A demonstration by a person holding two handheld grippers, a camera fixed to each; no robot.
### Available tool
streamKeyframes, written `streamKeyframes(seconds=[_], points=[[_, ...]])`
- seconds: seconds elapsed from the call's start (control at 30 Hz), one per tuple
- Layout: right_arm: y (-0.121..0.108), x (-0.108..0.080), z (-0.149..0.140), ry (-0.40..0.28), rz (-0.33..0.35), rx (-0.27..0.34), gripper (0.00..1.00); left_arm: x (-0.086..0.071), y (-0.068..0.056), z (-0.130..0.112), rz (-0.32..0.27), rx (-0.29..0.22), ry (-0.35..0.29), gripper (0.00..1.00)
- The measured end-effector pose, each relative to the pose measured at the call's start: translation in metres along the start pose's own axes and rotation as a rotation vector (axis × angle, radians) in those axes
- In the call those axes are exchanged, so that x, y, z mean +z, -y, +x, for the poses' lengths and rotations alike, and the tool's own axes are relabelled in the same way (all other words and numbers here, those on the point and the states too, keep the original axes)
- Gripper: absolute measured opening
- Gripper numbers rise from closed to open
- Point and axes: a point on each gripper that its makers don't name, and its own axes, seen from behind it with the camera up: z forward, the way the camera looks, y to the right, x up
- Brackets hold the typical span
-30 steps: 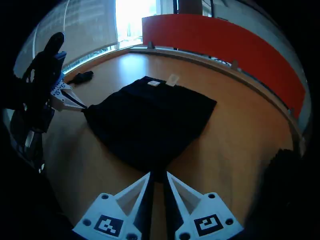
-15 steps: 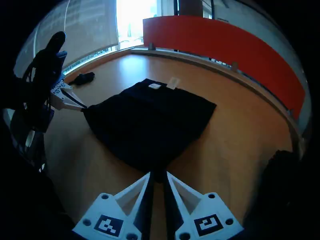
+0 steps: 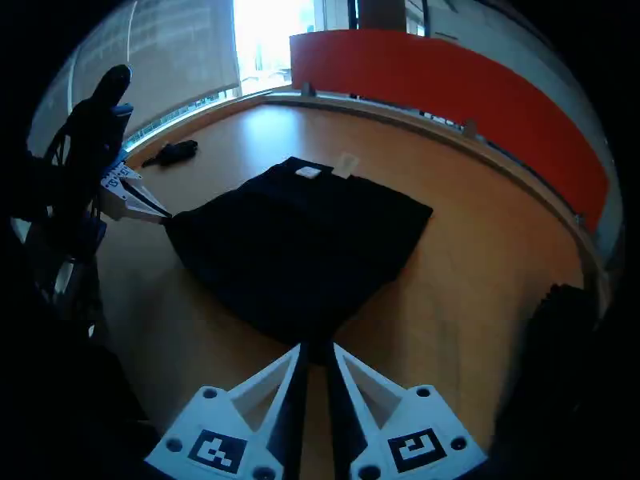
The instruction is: Fold towel
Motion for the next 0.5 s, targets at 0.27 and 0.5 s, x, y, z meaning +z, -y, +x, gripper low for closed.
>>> streamKeyframes(seconds=[0.27,0.5], points=[[0.016,-0.018,-0.011,0.017,0.01,0.009,0.14,-0.014,-0.015,-0.015,-0.022,-0.028,0.018,0.0],[0.032,-0.031,-0.022,0.033,0.024,0.021,0.14,-0.025,-0.03,-0.029,-0.046,-0.041,0.038,0.0]])
